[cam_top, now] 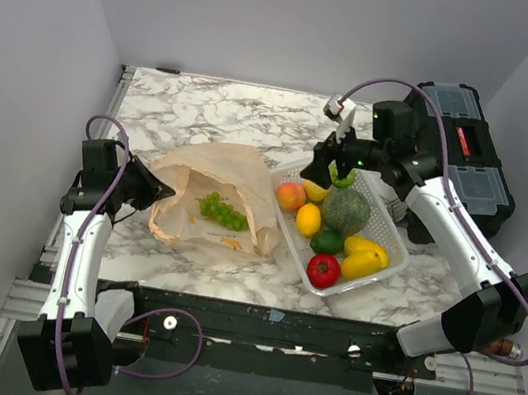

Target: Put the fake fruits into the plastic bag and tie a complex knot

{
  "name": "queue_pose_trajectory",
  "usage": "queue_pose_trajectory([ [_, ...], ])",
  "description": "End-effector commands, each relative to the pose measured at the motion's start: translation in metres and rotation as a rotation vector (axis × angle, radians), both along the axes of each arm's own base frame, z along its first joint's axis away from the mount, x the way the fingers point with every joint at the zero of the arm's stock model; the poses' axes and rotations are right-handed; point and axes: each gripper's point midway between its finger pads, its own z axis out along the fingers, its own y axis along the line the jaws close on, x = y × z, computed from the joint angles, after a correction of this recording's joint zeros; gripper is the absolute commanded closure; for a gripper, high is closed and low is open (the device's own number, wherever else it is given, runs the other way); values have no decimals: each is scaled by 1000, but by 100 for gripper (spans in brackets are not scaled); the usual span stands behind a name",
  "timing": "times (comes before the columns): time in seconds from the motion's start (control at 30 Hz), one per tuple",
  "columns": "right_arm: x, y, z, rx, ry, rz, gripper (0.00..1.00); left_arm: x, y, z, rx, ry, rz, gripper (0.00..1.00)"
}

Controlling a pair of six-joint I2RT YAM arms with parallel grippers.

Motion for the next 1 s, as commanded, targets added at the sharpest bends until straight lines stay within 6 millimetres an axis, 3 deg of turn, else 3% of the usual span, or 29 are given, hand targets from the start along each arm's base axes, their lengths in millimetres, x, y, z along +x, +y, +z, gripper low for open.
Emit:
queue_pose_trajectory([
  [0.0,45,-75,-57,-219,10,-291,18,2,-1,2,-14,-20,3,100],
  [0.1,67,-110,-81,-260,85,-384,17,2,-1,2,-13,-22,3,100],
  [0.17,64,-113,-90,-269,120,-360,17,1,-1,1,-10,-24,3,100],
  [0.3,42,-99,-96,-247,176,-247,14,1,-1,0,-9,-24,2,100],
  [0.4,28,-102,-107,-308,217,-207,13,1,-1,0,-8,-22,1,100],
  [0.77,-52,-172,-102,-645,143,-23,13,-1,0,-1,3,-26,3,100],
  [0.97,-80,-190,-138,-736,271,5,13,-4,0,0,10,-34,6,100],
])
